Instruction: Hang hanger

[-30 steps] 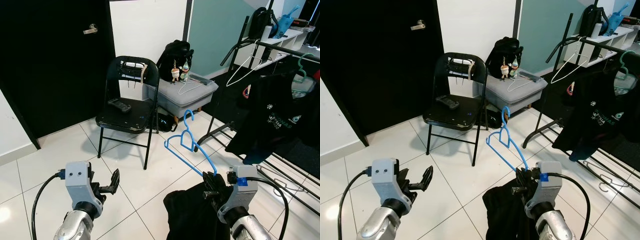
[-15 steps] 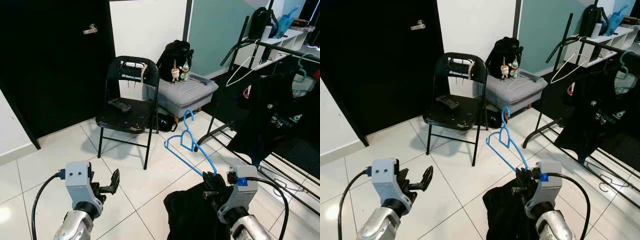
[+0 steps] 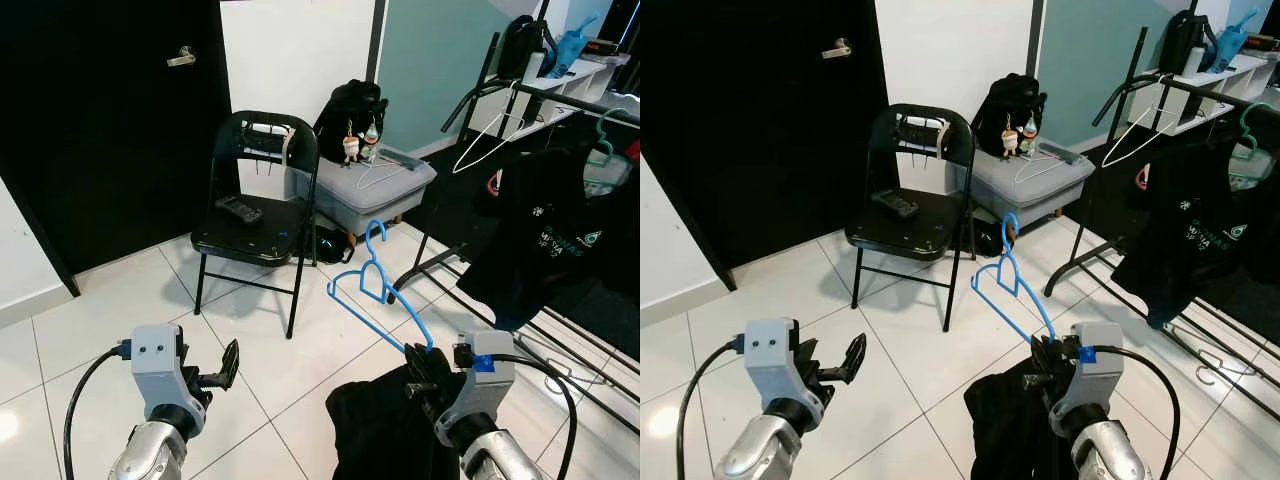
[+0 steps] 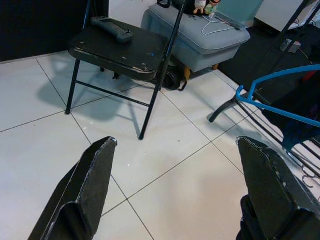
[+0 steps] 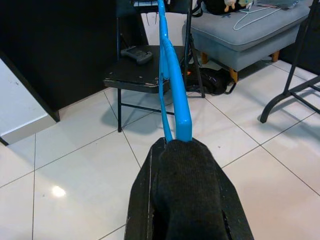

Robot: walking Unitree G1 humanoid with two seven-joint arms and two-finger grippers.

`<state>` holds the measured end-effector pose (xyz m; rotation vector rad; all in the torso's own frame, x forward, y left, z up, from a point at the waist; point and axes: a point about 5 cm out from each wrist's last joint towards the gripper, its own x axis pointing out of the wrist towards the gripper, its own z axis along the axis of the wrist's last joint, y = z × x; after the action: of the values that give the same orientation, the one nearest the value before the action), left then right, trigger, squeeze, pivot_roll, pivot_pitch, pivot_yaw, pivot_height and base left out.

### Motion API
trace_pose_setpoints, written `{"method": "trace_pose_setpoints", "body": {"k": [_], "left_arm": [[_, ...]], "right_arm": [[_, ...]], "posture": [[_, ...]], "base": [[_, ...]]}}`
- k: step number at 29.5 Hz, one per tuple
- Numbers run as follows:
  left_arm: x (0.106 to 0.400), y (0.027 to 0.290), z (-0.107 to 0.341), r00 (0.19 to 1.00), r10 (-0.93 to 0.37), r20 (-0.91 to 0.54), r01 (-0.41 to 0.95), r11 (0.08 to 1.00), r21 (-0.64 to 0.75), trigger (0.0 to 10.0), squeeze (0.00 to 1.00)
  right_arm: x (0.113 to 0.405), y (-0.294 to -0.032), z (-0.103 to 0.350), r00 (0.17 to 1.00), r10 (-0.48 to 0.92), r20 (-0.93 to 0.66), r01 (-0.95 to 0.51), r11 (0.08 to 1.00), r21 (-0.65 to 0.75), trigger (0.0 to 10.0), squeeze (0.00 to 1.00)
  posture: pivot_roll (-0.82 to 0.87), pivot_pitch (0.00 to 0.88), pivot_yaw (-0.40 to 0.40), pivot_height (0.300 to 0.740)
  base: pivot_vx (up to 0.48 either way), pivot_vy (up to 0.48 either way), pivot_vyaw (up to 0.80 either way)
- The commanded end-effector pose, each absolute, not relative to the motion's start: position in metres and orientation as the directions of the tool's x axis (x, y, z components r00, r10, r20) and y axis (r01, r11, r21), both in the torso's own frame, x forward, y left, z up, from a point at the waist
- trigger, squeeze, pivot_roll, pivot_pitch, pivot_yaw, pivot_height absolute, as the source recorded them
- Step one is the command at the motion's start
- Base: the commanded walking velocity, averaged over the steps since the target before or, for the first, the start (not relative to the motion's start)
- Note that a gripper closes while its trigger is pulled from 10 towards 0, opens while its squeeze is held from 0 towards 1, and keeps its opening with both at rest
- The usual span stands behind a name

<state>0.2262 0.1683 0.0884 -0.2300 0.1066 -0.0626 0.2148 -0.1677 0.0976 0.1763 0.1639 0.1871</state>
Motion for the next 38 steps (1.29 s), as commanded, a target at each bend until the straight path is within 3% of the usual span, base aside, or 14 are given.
{"method": "trace_pose_setpoints", "body": {"k": [1,9,38], "left_arm": [[0.2244,0.1701,0.0871,0.994,-0.056,-0.099,0.032,0.973,-0.229,10.0,0.00],[0.2244,0.1695,0.0853,0.992,-0.070,-0.108,0.042,0.971,-0.237,10.0,0.00],[0.2247,0.1699,0.0861,0.993,-0.058,-0.102,0.033,0.972,-0.232,10.0,0.00]], "right_arm": [[0.2162,-0.1679,0.1022,0.971,0.205,-0.122,-0.180,0.965,0.189,10.0,0.00],[0.2154,-0.1686,0.1022,0.975,0.190,-0.117,-0.166,0.969,0.185,10.0,0.00],[0.2152,-0.1687,0.1030,0.976,0.187,-0.114,-0.164,0.969,0.183,10.0,0.00]], "posture": [[-0.06,0.000,-0.036,0.740],[-0.08,0.000,-0.010,0.740],[-0.07,0.000,-0.027,0.740]], "base": [[0.000,0.000,0.00],[0.000,0.000,0.00],[0.000,0.000,0.00]]}}
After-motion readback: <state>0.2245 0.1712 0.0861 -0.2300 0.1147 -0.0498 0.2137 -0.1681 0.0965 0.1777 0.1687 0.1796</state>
